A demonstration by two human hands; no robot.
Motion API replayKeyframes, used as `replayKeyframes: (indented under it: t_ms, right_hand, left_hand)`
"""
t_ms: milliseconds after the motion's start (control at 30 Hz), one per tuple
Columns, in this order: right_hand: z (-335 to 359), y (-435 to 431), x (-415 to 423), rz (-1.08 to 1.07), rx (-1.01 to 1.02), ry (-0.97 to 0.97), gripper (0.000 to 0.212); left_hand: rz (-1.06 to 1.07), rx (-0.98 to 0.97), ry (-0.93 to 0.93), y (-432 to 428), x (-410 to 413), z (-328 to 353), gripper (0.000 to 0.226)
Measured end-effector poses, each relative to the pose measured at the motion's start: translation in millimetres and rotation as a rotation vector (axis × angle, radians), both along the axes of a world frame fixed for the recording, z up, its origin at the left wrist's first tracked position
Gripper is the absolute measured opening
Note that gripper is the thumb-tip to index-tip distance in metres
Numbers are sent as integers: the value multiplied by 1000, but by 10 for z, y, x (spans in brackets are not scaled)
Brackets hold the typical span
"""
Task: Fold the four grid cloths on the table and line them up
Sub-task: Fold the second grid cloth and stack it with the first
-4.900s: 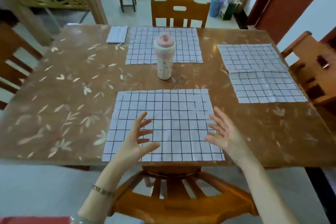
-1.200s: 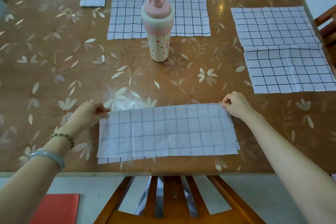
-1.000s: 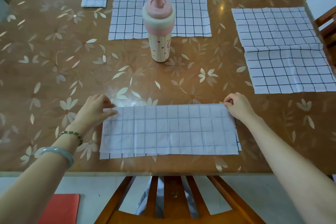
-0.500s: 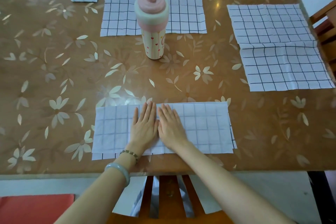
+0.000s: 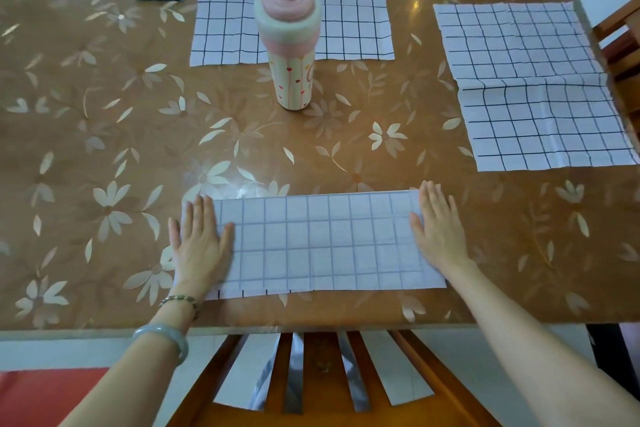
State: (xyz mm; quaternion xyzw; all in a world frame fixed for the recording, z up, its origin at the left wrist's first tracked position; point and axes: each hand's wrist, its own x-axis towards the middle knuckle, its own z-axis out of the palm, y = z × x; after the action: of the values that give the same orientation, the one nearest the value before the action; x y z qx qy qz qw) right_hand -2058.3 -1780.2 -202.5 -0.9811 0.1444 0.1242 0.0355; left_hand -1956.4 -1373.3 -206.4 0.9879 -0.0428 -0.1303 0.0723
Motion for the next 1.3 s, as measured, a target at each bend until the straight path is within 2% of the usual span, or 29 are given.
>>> replayKeyframes:
  t_ms: [133,233,367,467,600,733,900,1000,1067,1167,1233,1300]
  right_hand:
    - [142,200,81,-113,-25,-99,67]
    - [227,831,260,48,75,-216,58]
    - [149,1607,408,293,194,-152,56]
    - [17,1642,438,285,163,-89,60]
    - [-61,1235,315,269,120,-53,64]
    - [-52,652,116,156,78,-17,62]
    - [20,97,-100,27,2,27,71]
    - [123,81,-80,1,-13,14,72]
    - [240,265,-13,-62,34,-70,67]
    - [363,766,130,57,197,-179,55]
    - [389,1127,207,198,288,-163,47]
    - [384,1387,268,268,375,-109,47]
  left_hand:
    - [20,30,-5,39,16,85,78]
    - [-169,6,-62,-343,-108,107,72]
    - [-325,-70,-23,-839,-271,94,68]
    - [-317,-47,-8,-856,-307,23,70]
    - [-288,8,-18,-593,-270,-61,72]
    - [-181,27,0,-174,-181,-49,74]
    - [-78,54,6,236,-121,30,79]
    - [4,34,25,350,-103,105,84]
    - [83,-19,23,318,-124,196,85]
    - [251,-111,6,140,-156,359,78]
    - [364,-168,10,48,-127,418,73]
    - [454,-209,43,20,-74,452,69]
